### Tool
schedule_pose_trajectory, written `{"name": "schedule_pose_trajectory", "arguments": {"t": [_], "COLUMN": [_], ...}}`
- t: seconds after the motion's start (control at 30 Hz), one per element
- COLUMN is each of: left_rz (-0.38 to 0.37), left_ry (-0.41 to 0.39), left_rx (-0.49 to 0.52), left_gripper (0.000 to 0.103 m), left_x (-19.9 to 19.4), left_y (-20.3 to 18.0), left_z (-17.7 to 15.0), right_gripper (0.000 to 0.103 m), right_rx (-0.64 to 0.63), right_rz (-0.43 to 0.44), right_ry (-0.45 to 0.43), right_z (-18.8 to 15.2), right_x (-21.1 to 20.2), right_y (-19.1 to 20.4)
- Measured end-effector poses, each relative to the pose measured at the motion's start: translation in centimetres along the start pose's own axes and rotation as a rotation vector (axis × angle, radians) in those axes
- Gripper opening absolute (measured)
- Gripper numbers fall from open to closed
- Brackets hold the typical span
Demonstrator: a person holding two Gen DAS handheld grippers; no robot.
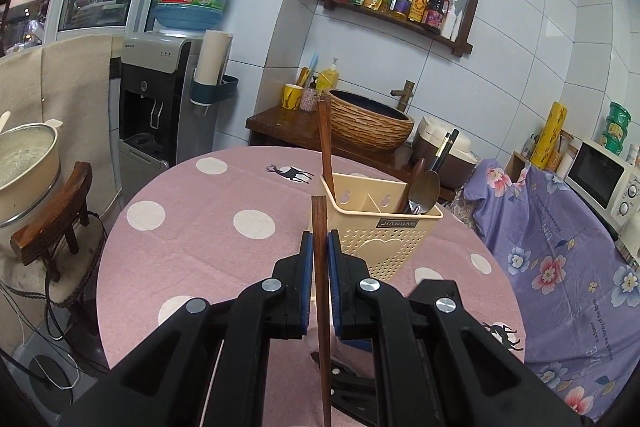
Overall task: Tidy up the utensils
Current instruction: 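Carry the chopstick and plastic spoon upright and lower them into the basket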
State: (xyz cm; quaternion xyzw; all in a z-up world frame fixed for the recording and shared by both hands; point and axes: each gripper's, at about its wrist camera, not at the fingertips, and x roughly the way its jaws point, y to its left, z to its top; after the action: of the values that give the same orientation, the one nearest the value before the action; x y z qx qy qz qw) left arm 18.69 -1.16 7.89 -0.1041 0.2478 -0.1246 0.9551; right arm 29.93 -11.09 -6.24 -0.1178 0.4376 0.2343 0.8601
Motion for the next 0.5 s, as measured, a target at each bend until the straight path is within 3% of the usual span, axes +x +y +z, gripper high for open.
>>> {"name": "schedule_pose_trajectory", "arguments": {"t": [0.33,0.5], "left_rz": [-0.004,0.002], "left_ry": [-0.001,-0.003], "left_rx": [-0.006,-0.005], "left_gripper": [0.008,0.008], "left_x": [-0.1,0.0], "left_y": [0.1,0.1], "left_z": [0.0,0.0], "right_gripper": [0.037,0.037], "right_rx": [0.001,0.110], "right_rz": [-0.002,0.056], "right_ry": [0.002,-0.133], "right_z": [0.8,0.7], "right_x": [0.2,-3.8], "right_y": [0.6,-0.9]}}
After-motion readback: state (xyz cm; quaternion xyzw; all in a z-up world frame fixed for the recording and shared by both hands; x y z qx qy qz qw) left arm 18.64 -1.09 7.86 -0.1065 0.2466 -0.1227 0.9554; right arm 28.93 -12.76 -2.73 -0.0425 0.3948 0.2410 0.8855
